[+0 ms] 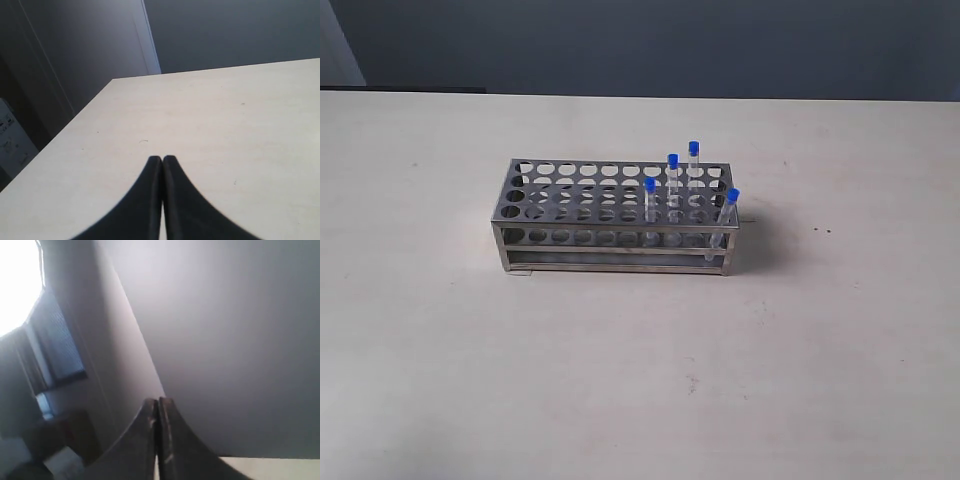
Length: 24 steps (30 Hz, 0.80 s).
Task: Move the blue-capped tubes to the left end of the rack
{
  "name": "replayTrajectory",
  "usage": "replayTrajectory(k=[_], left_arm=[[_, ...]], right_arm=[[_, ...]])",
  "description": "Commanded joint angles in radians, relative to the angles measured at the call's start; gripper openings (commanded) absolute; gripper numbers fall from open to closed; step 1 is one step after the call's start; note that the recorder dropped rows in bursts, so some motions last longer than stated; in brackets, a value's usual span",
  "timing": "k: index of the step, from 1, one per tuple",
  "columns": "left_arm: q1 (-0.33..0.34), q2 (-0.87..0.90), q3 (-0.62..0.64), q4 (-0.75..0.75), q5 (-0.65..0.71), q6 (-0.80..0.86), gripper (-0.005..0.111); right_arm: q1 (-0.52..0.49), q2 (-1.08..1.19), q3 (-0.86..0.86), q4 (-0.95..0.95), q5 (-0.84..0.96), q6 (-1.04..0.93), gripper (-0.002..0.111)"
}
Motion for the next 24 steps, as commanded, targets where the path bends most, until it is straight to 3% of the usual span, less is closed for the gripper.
replayTrajectory(k=[1,5,10,14,19,22,24], left_arm=[[-0.003,0.003,0.003,0.007,-0.004,-0.031,0.0],[-0.003,0.003,0.003,0.01,-0.004,-0.031,0.0],[-0.003,0.003,0.003,0.001,-0.004,-0.029,0.0],[-0.003,0.003,0.003,0.003,-0.004,-0.029,0.0],[-0.003,0.003,0.003,0.003,-0.004,-0.029,0.0],[-0.003,0.003,0.003,0.003,-0.004,-0.029,0.0],[-0.003,0.003,0.003,0.003,-0.004,-0.029,0.0]], right_arm=[[0.004,0.22,-0.177,-0.379,0.025,0.082,-0.001],[0.034,0.491,-0.384,-0.655,0.131,0.173,-0.001],[0.151,0.851,-0.631,-0.818,0.229,0.173,-0.001],[0.367,1.103,-0.79,-1.031,0.192,0.284,-0.001],[0.678,1.427,-1.007,-1.584,0.235,0.686,-0.001],[0.776,1.606,-1.12,-1.787,0.241,0.867,-0.001],[0.796,1.69,-1.188,-1.815,0.238,0.912,-0.001]])
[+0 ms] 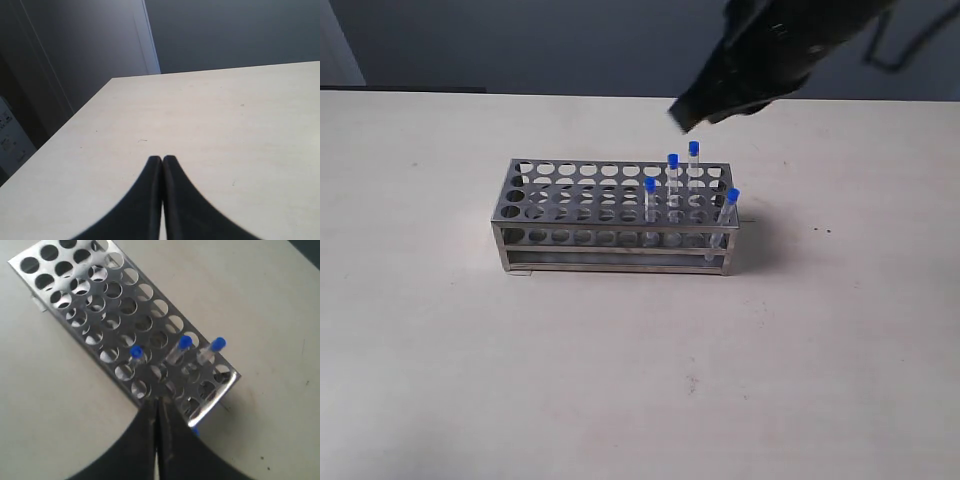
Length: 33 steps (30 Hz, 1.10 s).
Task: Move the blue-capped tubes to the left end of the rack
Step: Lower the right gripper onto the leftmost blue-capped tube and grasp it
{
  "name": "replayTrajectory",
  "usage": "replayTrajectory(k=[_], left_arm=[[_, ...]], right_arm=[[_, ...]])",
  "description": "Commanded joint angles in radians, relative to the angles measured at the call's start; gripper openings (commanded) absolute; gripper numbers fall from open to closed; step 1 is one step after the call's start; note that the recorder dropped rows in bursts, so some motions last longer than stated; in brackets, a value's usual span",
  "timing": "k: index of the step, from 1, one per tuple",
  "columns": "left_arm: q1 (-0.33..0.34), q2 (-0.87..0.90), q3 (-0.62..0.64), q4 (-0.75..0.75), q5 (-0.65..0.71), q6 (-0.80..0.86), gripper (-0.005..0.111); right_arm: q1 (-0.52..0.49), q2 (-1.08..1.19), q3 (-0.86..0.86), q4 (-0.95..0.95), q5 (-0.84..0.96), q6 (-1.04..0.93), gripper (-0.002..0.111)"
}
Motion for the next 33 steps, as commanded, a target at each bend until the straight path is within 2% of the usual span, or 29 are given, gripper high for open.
replayTrajectory(k=[1,2,4,5,6,7,8,11,14,21,22,23,24,25,33], left_arm=[[-0.003,0.003,0.003,-0.002,-0.005,-0.007,0.0],[-0.003,0.003,0.003,-0.002,-0.005,-0.007,0.0],[-0.003,0.003,0.003,-0.002,-0.005,-0.007,0.0],[-0.003,0.003,0.003,-0.002,-0.005,-0.007,0.0],[-0.003,0.003,0.003,-0.002,-0.005,-0.007,0.0],[-0.003,0.003,0.003,-0.002,-0.005,-0.007,0.0],[-0.003,0.003,0.003,-0.002,-0.005,-0.007,0.0],[-0.003,0.003,0.003,-0.002,-0.005,-0.007,0.0],[-0.003,0.003,0.003,-0.002,-0.005,-0.007,0.0],[-0.003,0.003,0.003,-0.002,-0.005,-0.007,0.0],[-0.003,0.003,0.003,-0.002,-0.005,-0.007,0.0],[-0.003,0.003,0.003,-0.002,-0.005,-0.007,0.0],[-0.003,0.003,0.003,-0.002,-0.005,-0.007,0.0],[-0.003,0.003,0.003,-0.002,-0.005,-0.007,0.0],[-0.003,0.003,0.003,-0.002,-0.005,-0.007,0.0]], right_arm=[[0.075,0.2,-0.162,-0.144,0.007,0.174,-0.001],[0.077,0.226,-0.189,-0.127,0.009,0.174,-0.001],[0.081,0.288,-0.233,-0.053,0.009,0.161,0.009],[0.086,0.313,-0.242,-0.049,0.01,0.136,0.02],[0.086,0.319,-0.242,-0.069,0.01,0.136,0.026],[0.086,0.332,-0.242,-0.091,0.01,0.148,0.037],[0.086,0.338,-0.242,-0.089,0.01,0.156,0.04],[0.086,0.381,-0.242,-0.097,0.021,0.174,0.039],[0.086,0.406,-0.242,-0.199,0.024,0.248,0.039],[0.086,0.455,-0.242,-0.187,-0.011,0.266,0.039],[0.086,0.455,-0.242,-0.187,-0.009,0.266,0.037],[0.086,0.455,-0.242,-0.185,0.003,0.266,0.024],[0.086,0.455,-0.242,-0.185,0.011,0.266,0.006],[0.086,0.455,-0.242,-0.185,0.013,0.266,-0.001],[0.086,0.388,-0.242,-0.17,-0.015,0.266,0.0]])
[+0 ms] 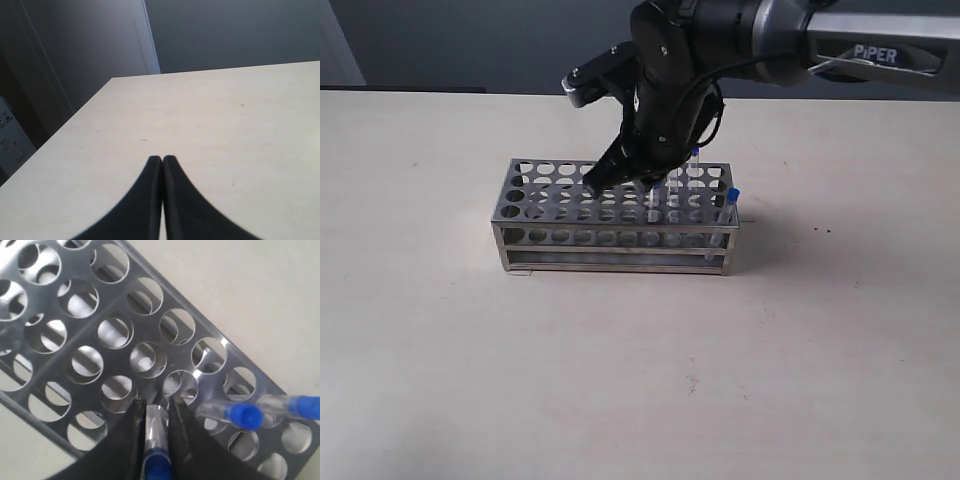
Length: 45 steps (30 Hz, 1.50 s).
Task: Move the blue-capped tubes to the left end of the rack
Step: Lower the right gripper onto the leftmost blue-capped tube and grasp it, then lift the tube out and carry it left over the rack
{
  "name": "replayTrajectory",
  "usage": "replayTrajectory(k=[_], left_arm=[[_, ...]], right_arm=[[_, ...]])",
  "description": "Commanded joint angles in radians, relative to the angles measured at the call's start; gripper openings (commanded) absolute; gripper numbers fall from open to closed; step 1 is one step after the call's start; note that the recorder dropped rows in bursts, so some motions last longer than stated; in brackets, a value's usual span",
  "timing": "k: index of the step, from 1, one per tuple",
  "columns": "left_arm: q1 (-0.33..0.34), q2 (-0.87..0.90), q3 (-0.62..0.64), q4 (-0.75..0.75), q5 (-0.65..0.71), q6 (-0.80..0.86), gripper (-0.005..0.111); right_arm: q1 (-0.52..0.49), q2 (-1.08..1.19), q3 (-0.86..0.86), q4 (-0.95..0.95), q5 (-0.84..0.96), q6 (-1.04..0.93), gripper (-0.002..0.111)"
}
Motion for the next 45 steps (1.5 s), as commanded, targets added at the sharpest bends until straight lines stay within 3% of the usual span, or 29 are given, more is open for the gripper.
replayTrajectory(k=[1,17,23,35,45], left_arm=[[-0.003,0.003,0.003,-0.002,-0.005,-0.007,0.0],[-0.003,0.003,0.003,-0.002,-0.005,-0.007,0.0],[-0.003,0.003,0.003,-0.002,-0.005,-0.007,0.0],[-0.003,0.003,0.003,-0.002,-0.005,-0.007,0.0],[-0.003,0.003,0.003,-0.001,-0.013,-0.007,0.0]], right_arm=[[-0.003,-0.062,-0.005,-0.003,-0.023,0.0,0.0],[0.004,-0.179,-0.005,0.068,-0.107,-0.006,0.0],[0.038,-0.139,-0.026,0.104,-0.253,-0.065,-0.001],[0.038,0.203,-0.547,0.305,0.023,-0.224,-0.001],[0.071,0.295,-0.643,0.266,0.056,-0.237,-0.001]])
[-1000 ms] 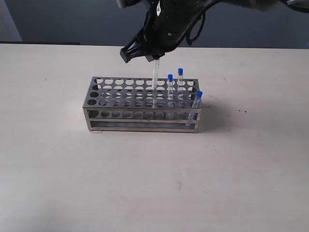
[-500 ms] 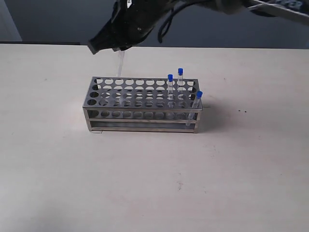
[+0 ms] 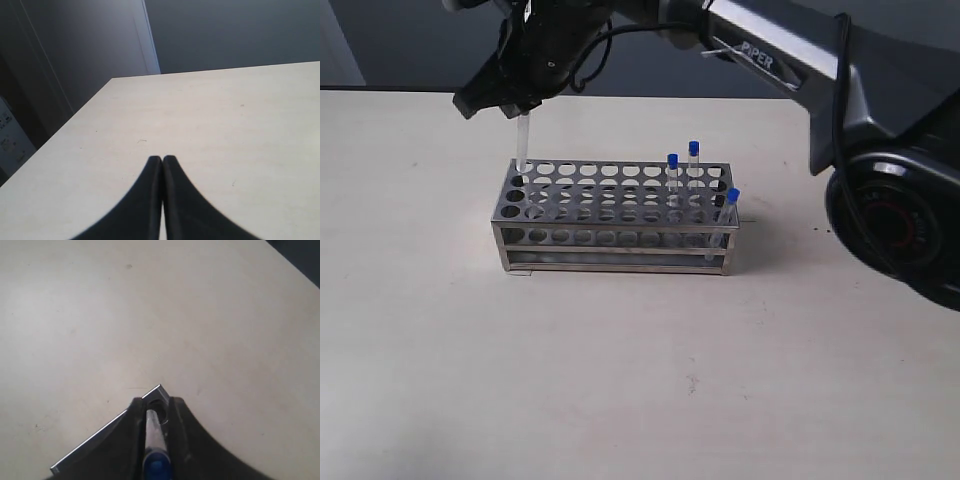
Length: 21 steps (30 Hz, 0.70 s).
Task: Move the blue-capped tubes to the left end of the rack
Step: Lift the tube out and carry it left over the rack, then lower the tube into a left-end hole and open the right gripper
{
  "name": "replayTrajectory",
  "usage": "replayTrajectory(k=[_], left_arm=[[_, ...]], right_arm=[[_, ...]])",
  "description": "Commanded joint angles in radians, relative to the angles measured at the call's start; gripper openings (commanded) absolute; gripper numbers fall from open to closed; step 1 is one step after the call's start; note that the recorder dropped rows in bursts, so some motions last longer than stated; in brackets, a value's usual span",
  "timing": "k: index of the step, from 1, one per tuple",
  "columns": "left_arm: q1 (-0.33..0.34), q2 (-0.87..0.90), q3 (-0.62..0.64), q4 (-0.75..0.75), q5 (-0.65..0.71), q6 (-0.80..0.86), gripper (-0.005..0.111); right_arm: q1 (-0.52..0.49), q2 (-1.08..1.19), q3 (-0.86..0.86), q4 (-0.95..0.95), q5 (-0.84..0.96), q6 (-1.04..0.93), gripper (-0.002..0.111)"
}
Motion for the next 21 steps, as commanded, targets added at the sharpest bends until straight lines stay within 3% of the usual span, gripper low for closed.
replayTrajectory(k=[1,21], left_arm=[[-0.003,0.003,0.003,-0.001,-0.013,-0.007,0.0],[-0.003,0.003,0.003,-0.001,-0.013,-0.007,0.0]], right_arm=[[0.011,0.023,-0.009,-0.029,0.008,-0.008,-0.001],[0.011,0.09,-0.009,0.001,-0.043,0.017,-0.001]])
